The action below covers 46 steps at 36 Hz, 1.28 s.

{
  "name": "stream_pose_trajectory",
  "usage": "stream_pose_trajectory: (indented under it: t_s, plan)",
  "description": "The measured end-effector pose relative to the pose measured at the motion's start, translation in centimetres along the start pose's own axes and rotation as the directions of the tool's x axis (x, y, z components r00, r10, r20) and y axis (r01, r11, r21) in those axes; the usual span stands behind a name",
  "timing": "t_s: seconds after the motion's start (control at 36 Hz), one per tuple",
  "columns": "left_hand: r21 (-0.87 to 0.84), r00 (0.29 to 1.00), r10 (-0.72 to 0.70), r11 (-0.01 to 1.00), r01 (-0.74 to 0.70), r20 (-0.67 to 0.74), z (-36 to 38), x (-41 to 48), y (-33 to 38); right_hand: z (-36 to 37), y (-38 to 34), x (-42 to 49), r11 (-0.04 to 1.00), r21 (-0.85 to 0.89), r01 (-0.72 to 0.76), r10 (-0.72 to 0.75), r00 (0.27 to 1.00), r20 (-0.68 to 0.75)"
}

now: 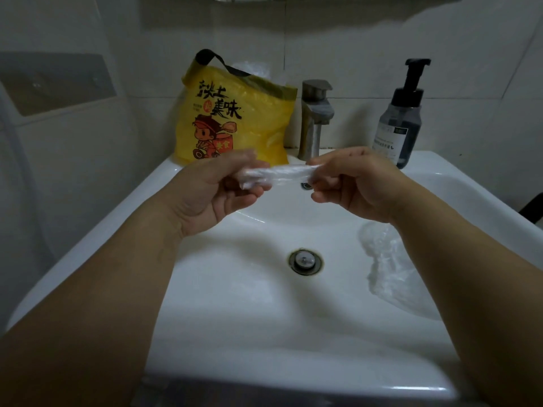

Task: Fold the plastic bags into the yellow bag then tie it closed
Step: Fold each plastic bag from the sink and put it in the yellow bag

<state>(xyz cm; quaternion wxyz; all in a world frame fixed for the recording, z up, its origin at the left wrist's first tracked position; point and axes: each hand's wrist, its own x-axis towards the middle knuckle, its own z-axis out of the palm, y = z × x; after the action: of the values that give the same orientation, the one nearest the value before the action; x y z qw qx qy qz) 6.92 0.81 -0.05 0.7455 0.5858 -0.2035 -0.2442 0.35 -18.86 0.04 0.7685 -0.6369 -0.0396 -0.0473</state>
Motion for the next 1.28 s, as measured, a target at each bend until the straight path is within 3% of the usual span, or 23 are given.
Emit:
stream_pose_trajectory:
  t_s: [0.08, 0.31, 0.42, 0.5, 0.61, 0.69, 0.75, 0.94, 1.08, 1.19, 1.28]
  plan:
    - [0.096, 0.998, 0.04, 0.995, -0.035, -0.055, -0.1, 0.3, -0.3, 0.2, -0.2, -0.1, 1.0, -0.027, 0.01, -0.009, 0.999, 0.04]
    - [0.183, 0.994, 0.076, 0.981, -0.06, -0.081, -0.5, 0.5, -0.7, 0.0, 0.5, 0.2, 0.983, -0.185, -0.016, 0.009, 0.999, -0.037]
    - [0.241, 0.991, 0.111, 0.966, -0.09, -0.075, -0.7, 0.8, -1.0, -0.1, 0.8, 0.2, 0.855, -0.518, -0.023, 0.003, 0.999, -0.04]
    - [0.194, 0.974, 0.186, 0.968, -0.159, -0.13, -0.8, 1.3, -1.1, 0.5, 0.7, 0.0, 0.755, -0.655, 0.023, -0.053, 0.998, -0.027]
    - [-0.013, 0.981, 0.176, 0.984, -0.178, -0.086, -0.1, 1.5, -1.2, 2.0, 1.2, 0.0, 0.779, -0.622, 0.075, -0.111, 0.994, -0.02]
    - [0.206, 0.997, 0.015, 0.978, -0.031, 0.082, 0.9, 1.4, -2.8, 3.3, 2.1, -0.1, 0.807, -0.583, 0.1, -0.115, 0.993, 0.01]
    - [0.319, 0.992, -0.039, 0.948, -0.001, 0.121, 1.9, 1.2, -3.7, 3.9, 2.7, 0.0, 0.796, -0.596, 0.106, -0.112, 0.993, 0.027]
    - [0.312, 0.993, 0.07, 0.949, -0.037, -0.092, 2.1, 2.2, -3.6, 4.1, 3.0, -0.1, 0.833, -0.544, 0.104, -0.076, 0.994, 0.074]
    - [0.271, 0.968, 0.161, 0.957, -0.105, -0.192, 1.5, 2.3, -2.6, 3.5, 2.3, 0.2, 0.815, -0.579, 0.04, -0.045, 0.999, 0.006]
    - [0.311, 0.884, 0.287, 0.935, -0.173, -0.369, 0.9, 2.4, -2.6, 2.9, 2.3, 0.3, 0.848, -0.53, -0.008, 0.01, 1.0, 0.001]
    - [0.395, 0.835, 0.381, 0.892, -0.219, -0.397, 0.5, 2.4, -2.5, 2.7, 2.1, 0.2, 0.862, -0.507, -0.028, 0.041, 0.999, 0.015]
